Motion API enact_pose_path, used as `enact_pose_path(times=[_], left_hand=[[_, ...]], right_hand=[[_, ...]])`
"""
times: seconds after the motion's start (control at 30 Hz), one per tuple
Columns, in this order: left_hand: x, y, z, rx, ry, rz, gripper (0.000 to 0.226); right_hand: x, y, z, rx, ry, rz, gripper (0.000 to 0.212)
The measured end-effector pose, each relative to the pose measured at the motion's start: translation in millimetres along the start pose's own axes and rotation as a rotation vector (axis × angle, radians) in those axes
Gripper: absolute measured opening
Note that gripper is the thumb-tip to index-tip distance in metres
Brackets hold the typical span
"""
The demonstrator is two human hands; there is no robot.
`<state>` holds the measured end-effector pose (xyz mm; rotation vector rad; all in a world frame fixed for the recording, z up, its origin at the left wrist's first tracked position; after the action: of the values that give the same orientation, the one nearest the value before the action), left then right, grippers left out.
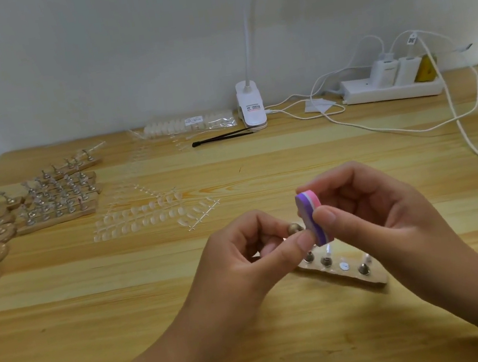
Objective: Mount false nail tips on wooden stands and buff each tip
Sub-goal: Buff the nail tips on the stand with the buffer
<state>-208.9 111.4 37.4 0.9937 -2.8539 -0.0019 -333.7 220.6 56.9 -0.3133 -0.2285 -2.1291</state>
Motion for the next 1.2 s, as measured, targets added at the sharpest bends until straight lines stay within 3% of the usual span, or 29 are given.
enact_pose_path(times=[0.2,0.37,0.57,1.2], left_hand=[[-1,3,3,-0.019,-0.026,0.02,0.015],[-3,5,1,-0.004,-0.014,0.089,0.02],[3,-5,-4,-0.071,-0.017,0.007,0.02],[3,-6,-2,-0.091,-0.011,-0.01,0.021]], right_hand=[[3,-3,0,0.021,-0.004,-0.027,0.022],[11,-9,-6,0.265,0.136,-0.017,0.023],[15,-14,-9,0.437,0.253,0.032,0.033],[7,-7,-13,0.277,0.196,0.142,0.034]])
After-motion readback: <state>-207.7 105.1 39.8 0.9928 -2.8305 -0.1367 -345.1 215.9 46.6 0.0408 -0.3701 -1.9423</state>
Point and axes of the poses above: each hand's wrist, its own x-axis towards the middle knuckle, its own y-axis out of the palm, z = x × y, the point moved 3 cm from there along x, towards the middle knuckle, and after that the axes turned 7 degrees about -z, right-handed, at the moved point
